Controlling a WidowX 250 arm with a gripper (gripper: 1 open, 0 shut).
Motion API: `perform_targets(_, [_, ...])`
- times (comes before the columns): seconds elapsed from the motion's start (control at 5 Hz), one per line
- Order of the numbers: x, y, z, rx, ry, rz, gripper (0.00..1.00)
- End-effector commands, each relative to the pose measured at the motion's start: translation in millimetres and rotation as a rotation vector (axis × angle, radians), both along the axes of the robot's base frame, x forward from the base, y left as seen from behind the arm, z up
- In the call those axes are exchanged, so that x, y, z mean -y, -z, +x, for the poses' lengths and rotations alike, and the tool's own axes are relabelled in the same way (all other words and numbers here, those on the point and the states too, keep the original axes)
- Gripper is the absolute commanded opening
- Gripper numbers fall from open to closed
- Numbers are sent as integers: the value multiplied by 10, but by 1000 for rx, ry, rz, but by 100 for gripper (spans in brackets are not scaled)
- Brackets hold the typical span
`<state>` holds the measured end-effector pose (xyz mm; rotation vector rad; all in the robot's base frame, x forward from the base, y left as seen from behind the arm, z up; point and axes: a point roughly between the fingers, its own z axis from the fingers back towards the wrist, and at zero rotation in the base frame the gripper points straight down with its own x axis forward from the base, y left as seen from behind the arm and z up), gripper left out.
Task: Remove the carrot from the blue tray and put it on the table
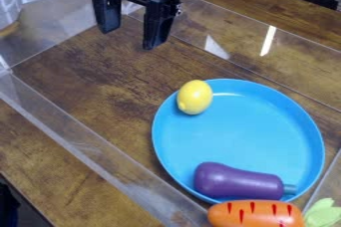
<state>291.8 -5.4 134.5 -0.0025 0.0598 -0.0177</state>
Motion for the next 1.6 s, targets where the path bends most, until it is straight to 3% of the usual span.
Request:
perform_targets(0.0, [66,156,-24,-10,103,-4,100])
perform_targets(0.2, [229,373,-18,-5,220,-11,100])
perform_targets(0.4, [420,522,10,19,215,-11,100])
perform_targets(0.6, [619,627,22,41,205,-25,100])
perform_targets(1.0, [733,566,240,88,90,-34,100])
perform_targets(1.4, [856,367,300,114,142,-66,100])
